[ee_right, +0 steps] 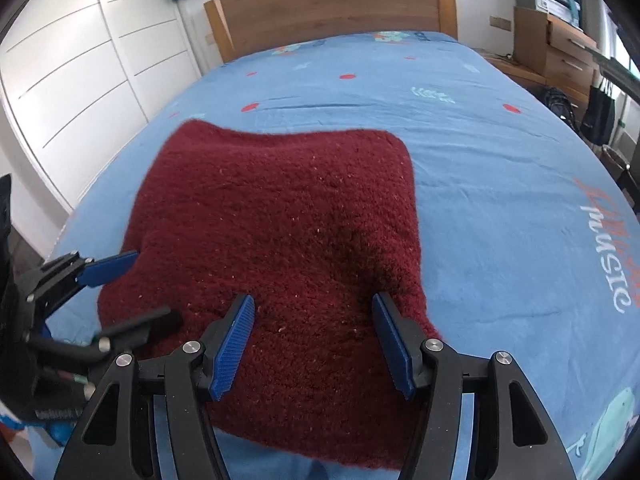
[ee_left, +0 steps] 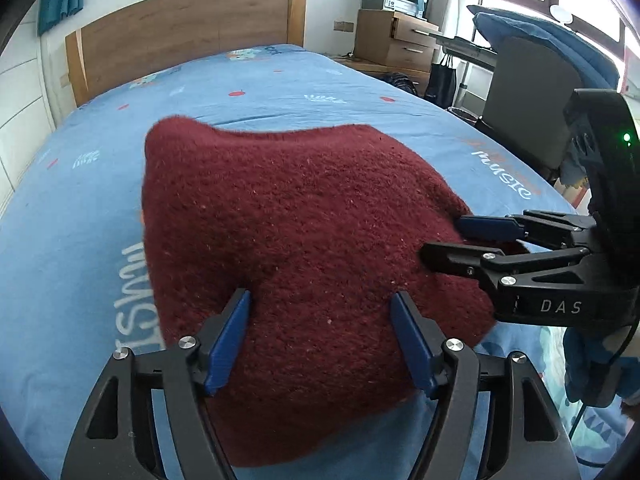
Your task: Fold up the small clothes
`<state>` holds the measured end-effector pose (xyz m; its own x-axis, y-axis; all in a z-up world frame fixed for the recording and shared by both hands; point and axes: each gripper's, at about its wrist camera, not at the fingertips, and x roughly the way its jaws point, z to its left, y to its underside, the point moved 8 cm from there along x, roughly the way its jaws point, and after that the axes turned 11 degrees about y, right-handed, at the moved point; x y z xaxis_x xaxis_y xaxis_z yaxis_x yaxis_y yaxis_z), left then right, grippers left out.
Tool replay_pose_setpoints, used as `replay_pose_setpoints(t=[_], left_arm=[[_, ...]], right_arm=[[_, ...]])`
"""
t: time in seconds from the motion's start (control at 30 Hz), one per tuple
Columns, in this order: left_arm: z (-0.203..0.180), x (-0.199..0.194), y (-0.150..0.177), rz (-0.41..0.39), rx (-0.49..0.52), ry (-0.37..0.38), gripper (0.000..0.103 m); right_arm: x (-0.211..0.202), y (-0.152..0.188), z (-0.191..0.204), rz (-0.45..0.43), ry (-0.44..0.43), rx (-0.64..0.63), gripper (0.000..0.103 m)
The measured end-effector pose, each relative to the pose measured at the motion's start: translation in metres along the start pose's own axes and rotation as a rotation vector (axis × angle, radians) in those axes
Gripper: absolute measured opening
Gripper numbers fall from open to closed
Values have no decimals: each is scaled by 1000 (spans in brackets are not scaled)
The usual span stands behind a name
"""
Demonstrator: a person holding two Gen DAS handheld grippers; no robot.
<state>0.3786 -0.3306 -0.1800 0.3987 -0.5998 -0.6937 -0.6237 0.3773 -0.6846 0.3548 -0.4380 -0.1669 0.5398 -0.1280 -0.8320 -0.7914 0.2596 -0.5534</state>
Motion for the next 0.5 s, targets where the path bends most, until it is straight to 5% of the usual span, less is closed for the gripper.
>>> replay_pose_setpoints(t=[0.2, 0.5], left_arm=[[-2, -9, -2, 10, 29, -7, 65], [24, -28, -23, -53, 9, -96, 65]], right_arm=[[1, 12, 2, -11, 50, -79, 65], [-24, -17, 24, -60, 50, -125, 66]])
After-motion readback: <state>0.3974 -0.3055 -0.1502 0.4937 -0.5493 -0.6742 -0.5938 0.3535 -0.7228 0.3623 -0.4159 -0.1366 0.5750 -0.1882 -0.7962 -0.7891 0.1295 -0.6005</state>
